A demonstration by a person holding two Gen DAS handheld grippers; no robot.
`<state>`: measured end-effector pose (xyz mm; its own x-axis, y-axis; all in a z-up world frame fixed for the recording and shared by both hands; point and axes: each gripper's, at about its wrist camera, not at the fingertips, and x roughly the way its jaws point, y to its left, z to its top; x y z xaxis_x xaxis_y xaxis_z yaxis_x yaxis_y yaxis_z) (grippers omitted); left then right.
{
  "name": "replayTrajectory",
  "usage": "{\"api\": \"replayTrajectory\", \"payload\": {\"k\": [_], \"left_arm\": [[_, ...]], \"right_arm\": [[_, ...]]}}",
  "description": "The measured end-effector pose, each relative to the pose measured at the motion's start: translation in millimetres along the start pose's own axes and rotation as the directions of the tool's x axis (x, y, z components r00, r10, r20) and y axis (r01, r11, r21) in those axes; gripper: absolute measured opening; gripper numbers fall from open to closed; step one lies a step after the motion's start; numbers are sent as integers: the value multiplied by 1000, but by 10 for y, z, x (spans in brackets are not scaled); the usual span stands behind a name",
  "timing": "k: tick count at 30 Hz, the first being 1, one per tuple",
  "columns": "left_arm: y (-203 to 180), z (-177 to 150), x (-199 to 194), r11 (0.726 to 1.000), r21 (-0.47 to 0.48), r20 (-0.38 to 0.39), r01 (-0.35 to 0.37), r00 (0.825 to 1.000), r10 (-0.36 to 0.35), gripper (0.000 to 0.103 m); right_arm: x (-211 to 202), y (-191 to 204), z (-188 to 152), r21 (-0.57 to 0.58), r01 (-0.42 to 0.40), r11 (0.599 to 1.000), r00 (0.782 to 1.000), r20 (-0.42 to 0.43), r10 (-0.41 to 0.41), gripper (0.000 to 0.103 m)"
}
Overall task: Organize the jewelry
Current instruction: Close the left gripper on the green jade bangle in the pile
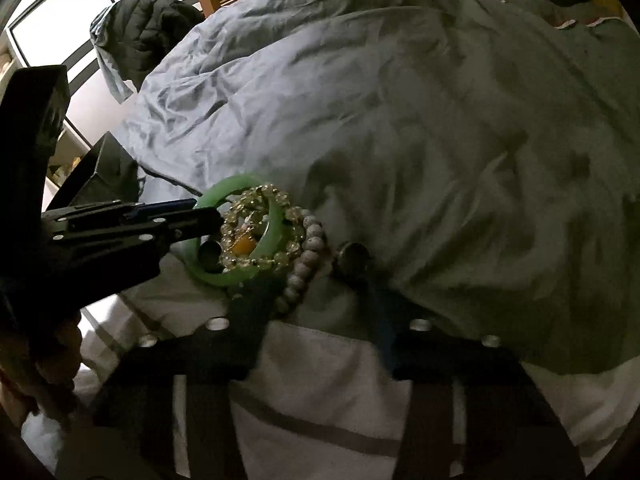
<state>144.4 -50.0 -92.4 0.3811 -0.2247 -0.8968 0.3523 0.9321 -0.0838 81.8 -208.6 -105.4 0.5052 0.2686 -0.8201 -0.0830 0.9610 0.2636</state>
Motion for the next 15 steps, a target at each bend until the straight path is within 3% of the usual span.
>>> {"api": "replayTrajectory", "payload": {"k": [4,9,10,15], "left_arm": [[-7,8,-36,1000,0,6,12,1000,-12,9],[-59,-1,-140,1000,30,28,6,1000,-7,9],[-85,10,-168,999,35,36,9,999,-10,8],[-120,-2,-318,999,45,67,6,998,-9,9]], "right_arm": [[-50,-34,17,10,5,1000,1000,31,-5,14],[-173,-55,44,29,-15,999,996,86,13,10],[-215,-47,49,27,-22,999,994,108,18,4],[-420,-1,76,22,-40,999,981,193,35,4]]}}
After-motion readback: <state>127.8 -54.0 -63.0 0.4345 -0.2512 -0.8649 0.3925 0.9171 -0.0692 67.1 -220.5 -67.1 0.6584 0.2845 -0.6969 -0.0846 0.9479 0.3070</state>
